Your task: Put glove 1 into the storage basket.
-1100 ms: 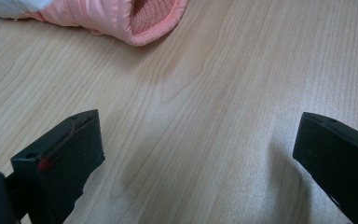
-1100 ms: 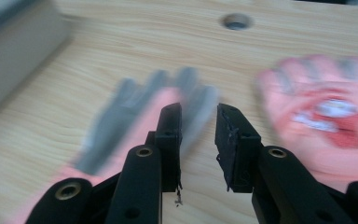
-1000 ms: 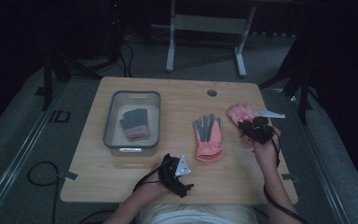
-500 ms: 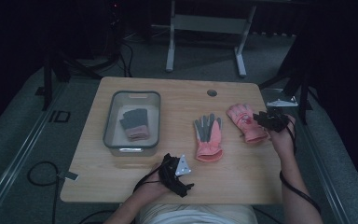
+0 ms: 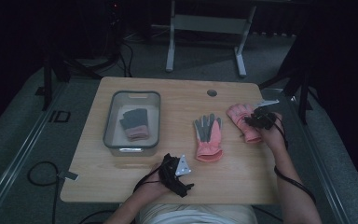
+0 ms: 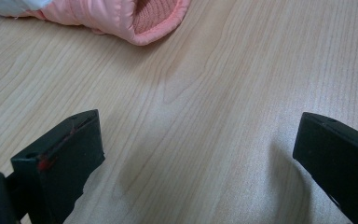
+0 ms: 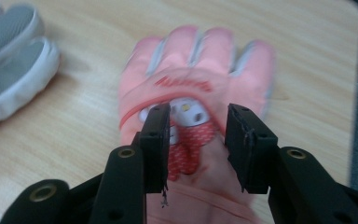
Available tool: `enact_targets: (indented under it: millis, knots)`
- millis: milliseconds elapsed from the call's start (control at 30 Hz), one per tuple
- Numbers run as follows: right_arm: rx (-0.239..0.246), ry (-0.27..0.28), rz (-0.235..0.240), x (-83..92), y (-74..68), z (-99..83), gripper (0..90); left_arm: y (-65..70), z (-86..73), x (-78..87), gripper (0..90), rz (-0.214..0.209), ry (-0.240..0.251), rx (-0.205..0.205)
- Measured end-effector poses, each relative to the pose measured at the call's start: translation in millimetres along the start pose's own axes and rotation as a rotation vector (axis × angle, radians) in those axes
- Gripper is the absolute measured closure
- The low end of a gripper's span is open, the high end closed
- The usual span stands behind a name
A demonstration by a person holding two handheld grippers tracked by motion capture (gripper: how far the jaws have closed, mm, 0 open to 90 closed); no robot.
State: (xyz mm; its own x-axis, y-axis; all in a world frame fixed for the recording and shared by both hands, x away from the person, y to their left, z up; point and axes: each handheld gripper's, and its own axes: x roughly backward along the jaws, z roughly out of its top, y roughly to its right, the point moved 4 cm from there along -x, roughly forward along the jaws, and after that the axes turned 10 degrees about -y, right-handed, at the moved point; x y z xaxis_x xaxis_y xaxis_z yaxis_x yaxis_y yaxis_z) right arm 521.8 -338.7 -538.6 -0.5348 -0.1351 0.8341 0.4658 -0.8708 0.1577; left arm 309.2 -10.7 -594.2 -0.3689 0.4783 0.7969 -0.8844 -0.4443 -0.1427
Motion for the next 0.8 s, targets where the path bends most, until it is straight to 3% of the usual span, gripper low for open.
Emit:
enact_targets:
  millis: [67,167,367,533,567,633,700,800]
  knots:
    - [0.034,-0.03,-0.022,-6.9,-2.3,-1.7,59.9,-0.1,0.0,-0.2,1.1,0.004,-0.001,-0.002]
    - [0.036,-0.043,-0.017,-13.8,-1.8,-2.8,63.2,0.1,-0.2,-0.1,1.1,0.005,0.001,-0.004]
    - [0.003,-0.057,0.011,-17.6,-2.3,-3.8,79.7,0.1,-0.2,-0.8,1.1,0.005,0.001,-0.003]
    - [-0.011,-0.072,0.004,-13.8,-3.3,-1.4,85.2,-0.4,-0.4,0.2,1.1,0.009,0.001,-0.001]
    - [-0.049,-0.058,-0.008,-4.3,-3.9,2.1,86.2,-0.6,-0.6,0.5,1.1,0.01,0.002,0.001]
    - [-0.079,-0.038,-0.005,6.7,-6.4,4.6,86.3,-0.9,-0.7,1.0,1.2,0.01,0.007,0.003]
    - [-0.083,-0.023,-0.016,13.4,-8.5,5.7,86.3,-1.0,-0.7,1.1,1.1,0.011,0.007,0.003]
    - [-0.117,0.033,-0.036,42.6,-16.5,8.1,86.4,-0.8,-0.8,1.0,1.1,0.009,0.005,-0.001]
